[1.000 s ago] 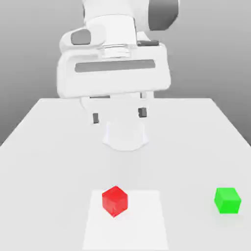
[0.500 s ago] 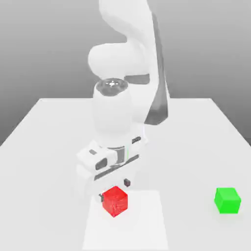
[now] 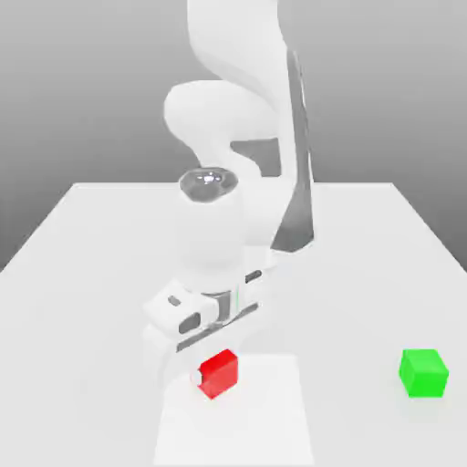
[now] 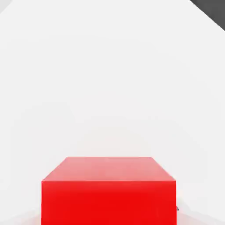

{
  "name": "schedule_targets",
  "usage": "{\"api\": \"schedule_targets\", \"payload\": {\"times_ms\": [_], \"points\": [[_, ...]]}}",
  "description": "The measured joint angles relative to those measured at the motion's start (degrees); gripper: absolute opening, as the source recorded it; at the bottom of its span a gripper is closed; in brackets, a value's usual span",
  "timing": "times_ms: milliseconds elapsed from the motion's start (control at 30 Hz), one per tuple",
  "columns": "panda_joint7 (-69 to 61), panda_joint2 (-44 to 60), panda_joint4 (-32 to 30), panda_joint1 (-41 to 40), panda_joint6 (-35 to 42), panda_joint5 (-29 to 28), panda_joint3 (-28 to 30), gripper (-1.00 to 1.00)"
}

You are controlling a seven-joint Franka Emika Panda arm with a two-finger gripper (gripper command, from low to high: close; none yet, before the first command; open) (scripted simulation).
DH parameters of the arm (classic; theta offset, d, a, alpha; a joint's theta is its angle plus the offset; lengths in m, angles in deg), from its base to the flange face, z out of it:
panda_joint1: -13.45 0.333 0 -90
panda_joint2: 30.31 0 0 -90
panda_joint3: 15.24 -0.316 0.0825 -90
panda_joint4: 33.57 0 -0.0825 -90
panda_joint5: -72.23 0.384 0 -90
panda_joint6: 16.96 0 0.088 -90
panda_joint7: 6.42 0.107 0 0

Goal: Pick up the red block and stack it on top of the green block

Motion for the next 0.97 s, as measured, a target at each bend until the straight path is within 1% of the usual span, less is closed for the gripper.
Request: {"api": "schedule_targets", "payload": {"times_ms": [100, 200, 300, 400, 500, 667, 733, 767, 800, 967], "points": [[2.8, -4.0, -0.7, -0.1, 3.3, -3.9, 1.0, -1.00], [4.3, -7.5, -1.2, -0.7, 6.4, -6.3, 1.0, -1.00], [0.7, -7.8, 0.7, -3.3, 8.6, -7.2, -3.1, -1.00], [-3.1, -7.8, 2.2, -2.8, 10.1, -7.5, -8.0, -1.00], [-7.5, -7.7, 3.8, 0.7, 11.7, -7.5, -12.8, -1.00], [-15.7, -6.1, 7.5, 9.0, 13.9, -7.3, -20.8, -1.00], [-18.1, -1.5, 10.5, 13.5, 12.5, -9.6, -23.5, -1.00], [-18.5, 2.1, 12.2, 14.9, 10.8, -11.7, -23.9, -1.00], [-18.2, 4.8, 13.1, 16.0, 9.0, -13.3, -23.6, 1.00], [-18.2, 4.8, 13.1, 16.0, 9.0, -13.3, -23.6, 1.00]]}}
